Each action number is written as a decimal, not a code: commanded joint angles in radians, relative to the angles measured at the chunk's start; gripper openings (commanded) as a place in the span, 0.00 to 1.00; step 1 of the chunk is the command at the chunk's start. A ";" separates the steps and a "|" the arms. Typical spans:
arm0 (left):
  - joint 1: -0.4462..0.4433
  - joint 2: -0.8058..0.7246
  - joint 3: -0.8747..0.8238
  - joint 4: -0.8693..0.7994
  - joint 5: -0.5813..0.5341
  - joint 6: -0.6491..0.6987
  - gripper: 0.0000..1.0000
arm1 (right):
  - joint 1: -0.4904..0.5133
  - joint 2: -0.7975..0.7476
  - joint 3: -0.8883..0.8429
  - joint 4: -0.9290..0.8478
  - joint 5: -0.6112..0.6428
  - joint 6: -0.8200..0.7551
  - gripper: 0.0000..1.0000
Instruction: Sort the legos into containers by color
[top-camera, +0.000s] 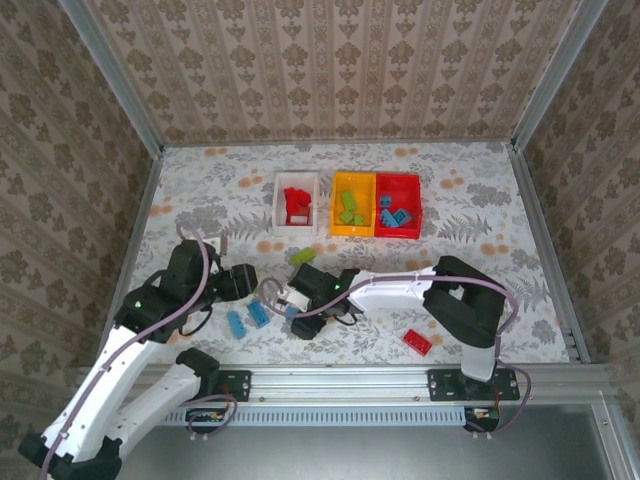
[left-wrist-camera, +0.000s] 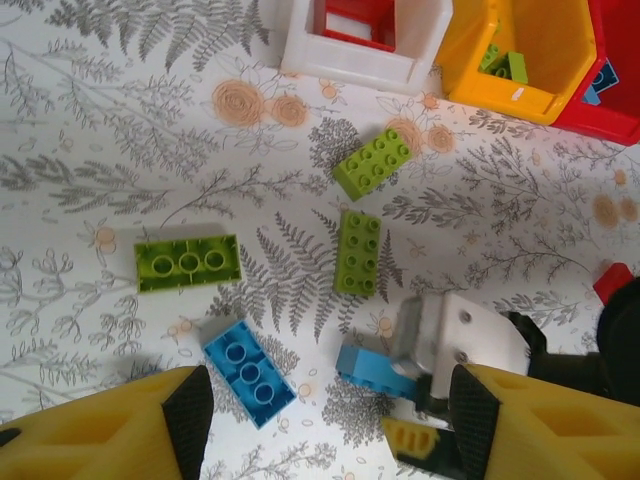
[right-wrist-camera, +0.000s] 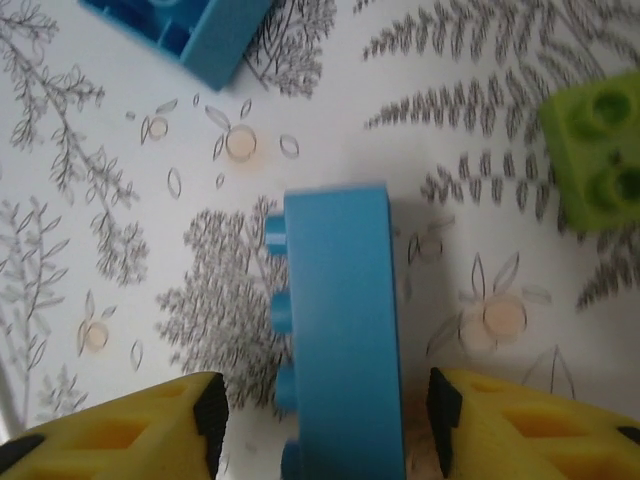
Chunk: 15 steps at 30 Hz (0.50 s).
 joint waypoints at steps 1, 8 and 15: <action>0.002 -0.019 -0.016 -0.054 -0.020 -0.050 0.66 | 0.016 0.051 0.064 -0.036 0.027 0.001 0.41; 0.001 -0.009 -0.021 0.019 0.038 -0.035 0.66 | 0.011 -0.020 0.049 -0.039 0.082 0.053 0.17; -0.033 0.145 0.031 0.254 0.141 -0.003 0.65 | -0.164 -0.340 -0.078 -0.059 0.149 0.191 0.15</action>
